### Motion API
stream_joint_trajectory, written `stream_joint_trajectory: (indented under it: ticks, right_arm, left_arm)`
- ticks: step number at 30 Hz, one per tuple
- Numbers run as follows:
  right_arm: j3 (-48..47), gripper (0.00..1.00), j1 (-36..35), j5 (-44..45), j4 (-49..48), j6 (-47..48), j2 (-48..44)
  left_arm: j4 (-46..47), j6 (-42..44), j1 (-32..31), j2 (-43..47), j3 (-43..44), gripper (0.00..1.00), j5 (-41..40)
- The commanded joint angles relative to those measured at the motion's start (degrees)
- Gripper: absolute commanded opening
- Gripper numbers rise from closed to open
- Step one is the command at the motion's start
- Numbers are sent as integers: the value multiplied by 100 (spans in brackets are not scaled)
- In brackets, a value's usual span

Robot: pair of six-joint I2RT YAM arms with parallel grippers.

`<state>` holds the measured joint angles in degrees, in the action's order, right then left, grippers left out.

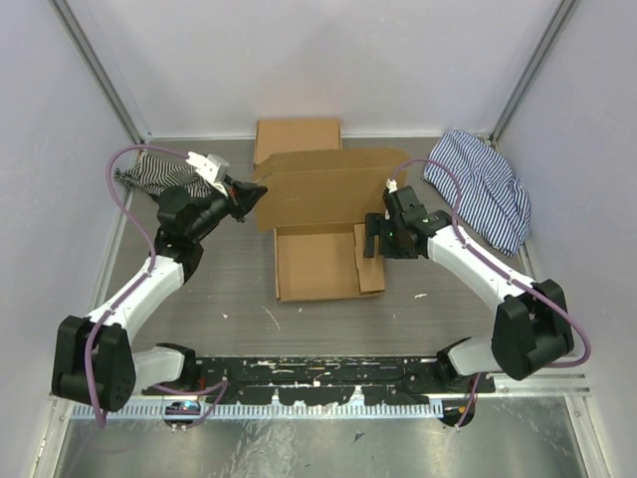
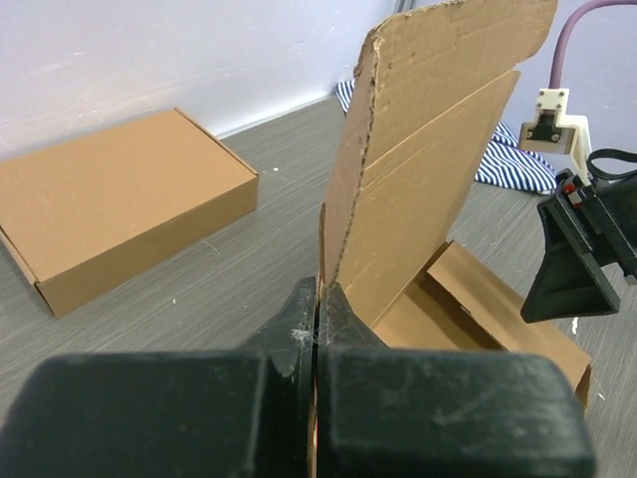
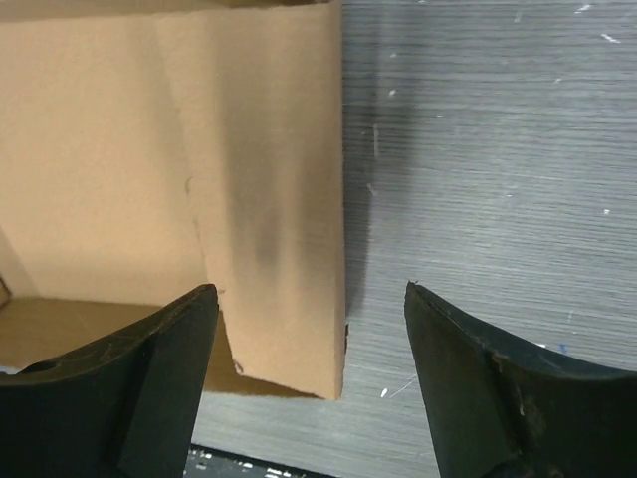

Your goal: Fold the paper box

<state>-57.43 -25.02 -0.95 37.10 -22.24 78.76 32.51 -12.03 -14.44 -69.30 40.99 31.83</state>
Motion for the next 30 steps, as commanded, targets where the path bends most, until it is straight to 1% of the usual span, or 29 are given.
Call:
stream_joint_trajectory:
  ticks: [1, 3, 6, 10, 15, 20, 22, 23, 25, 27, 29, 30]
  right_arm:
    - [147, 79, 4, 479, -437, -97, 1]
    - [262, 75, -9, 339, -633, -34, 67]
    - [407, 72, -20, 187, -958, 21, 102]
    - [519, 66, -101, 245, -1191, 43, 171]
    - [597, 54, -248, 416, -1328, 37, 367]
    - [643, 36, -506, 931, -1368, 1, 571]
    - [630, 33, -618, 1112, -1314, -4, 682]
    - [627, 32, -650, 1125, -1294, -20, 725]
    - [683, 27, -694, 1080, -1334, -46, 760]
    - [721, 17, -733, 1123, -1327, -69, 806]
    - [693, 4, -793, 1270, -1252, -110, 901]
    - [671, 1, -839, 1480, -1202, -122, 942]
  left_arm:
    - [348, 42, -50, -98, -65, 0, -51]
    - [369, 51, -68, -131, -86, 0, -87]
    - [406, 41, -91, -173, -100, 0, -135]
    - [430, 40, -134, -269, -108, 0, -151]
    - [473, 48, -217, -299, -131, 0, -188]
    - [362, 103, -248, -488, -114, 0, -307]
    - [266, 166, -282, -488, -86, 0, -350]
    - [226, 194, -293, -488, -71, 0, -383]
    - [103, 241, -298, -503, -29, 0, -438]
    - [-1, 290, -309, -494, 0, 0, -481]
    - [-33, 314, -329, -453, -8, 0, -554]
    - [-60, 327, -341, -439, -13, 0, -577]
